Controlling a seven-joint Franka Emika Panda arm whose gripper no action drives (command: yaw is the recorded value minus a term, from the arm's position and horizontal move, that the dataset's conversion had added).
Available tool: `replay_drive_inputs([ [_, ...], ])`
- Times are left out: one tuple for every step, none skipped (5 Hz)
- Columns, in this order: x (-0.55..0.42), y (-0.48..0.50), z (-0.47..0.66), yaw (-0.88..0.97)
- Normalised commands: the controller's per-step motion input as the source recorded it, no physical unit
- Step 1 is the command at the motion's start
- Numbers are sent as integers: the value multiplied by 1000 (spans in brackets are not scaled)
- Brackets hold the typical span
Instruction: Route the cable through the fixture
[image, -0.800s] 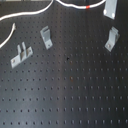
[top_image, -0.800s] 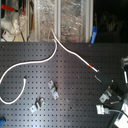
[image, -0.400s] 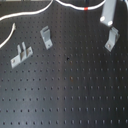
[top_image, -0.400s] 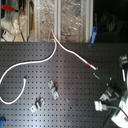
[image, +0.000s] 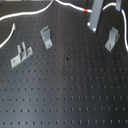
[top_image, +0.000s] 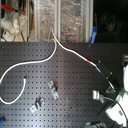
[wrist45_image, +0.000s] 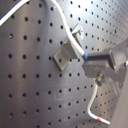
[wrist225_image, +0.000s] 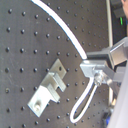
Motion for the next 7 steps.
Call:
replay_drive_inputs([
  [-58, 176, 438, 643],
  [-103, 218, 366, 594],
  [-32, 269, 73, 457],
  [2, 9, 0, 109],
  [-83, -33, 249, -26],
  [-77, -73, 277, -6],
  [-145, 13, 315, 0],
])
